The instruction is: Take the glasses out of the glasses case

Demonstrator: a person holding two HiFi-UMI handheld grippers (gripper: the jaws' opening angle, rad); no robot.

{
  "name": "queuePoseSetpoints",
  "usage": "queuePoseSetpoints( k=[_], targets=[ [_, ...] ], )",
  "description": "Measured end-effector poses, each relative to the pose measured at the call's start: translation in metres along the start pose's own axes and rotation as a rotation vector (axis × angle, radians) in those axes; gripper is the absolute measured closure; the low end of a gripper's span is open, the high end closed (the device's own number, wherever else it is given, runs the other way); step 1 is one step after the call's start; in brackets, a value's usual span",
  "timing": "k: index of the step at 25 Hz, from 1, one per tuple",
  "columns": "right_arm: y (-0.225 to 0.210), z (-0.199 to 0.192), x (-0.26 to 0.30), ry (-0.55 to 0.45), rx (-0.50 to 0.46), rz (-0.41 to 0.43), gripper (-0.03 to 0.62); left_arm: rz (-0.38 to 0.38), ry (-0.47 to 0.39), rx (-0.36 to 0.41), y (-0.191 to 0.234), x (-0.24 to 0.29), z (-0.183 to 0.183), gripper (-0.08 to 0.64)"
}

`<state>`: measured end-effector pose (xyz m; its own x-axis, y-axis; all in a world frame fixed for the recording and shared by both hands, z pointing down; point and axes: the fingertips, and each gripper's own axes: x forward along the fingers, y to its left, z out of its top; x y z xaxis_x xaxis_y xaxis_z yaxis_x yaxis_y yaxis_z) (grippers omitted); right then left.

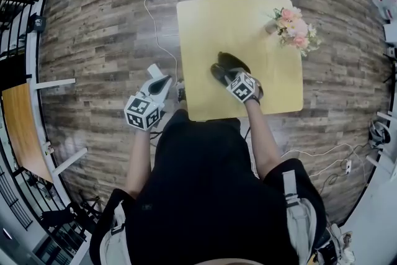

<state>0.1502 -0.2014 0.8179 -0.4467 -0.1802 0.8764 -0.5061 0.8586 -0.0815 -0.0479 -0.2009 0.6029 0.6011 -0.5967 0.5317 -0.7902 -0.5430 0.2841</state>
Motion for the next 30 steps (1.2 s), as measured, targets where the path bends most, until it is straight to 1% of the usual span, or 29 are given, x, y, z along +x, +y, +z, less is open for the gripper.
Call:
queuePoseSetpoints(
  k=[2, 6, 15, 21, 30],
  targets=[
    [0.001, 0.0, 0.002, 0.009, 0.008, 0.004, 0.569, -0.004, 0.001, 0.0, 0.002, 0.001, 0.0, 0.549],
    [0.0, 0.0, 0.002, 0.015, 0.027, 0.011, 0.572, -0.01, 0.003, 0.0, 0.004, 0.003, 0.001, 0.549],
    [0.001, 0.001, -0.006, 0.011, 0.028, 0.004, 0.574, -0.008, -0.013, 0.0, 0.002, -0.001, 0.002, 0.549],
    [-0.002, -0.003, -0.023, -0.026, 0.037, -0.02, 0.574, -0.018, -0.022, 0.011, -0.014, -0.003, -0.002, 0.549],
    [0.003, 0.001, -0.053, -0.103, 0.047, -0.006, 0.574, -0.03, -0.035, 0.031, -0.033, -0.006, -0.002, 0.549]
  ],
)
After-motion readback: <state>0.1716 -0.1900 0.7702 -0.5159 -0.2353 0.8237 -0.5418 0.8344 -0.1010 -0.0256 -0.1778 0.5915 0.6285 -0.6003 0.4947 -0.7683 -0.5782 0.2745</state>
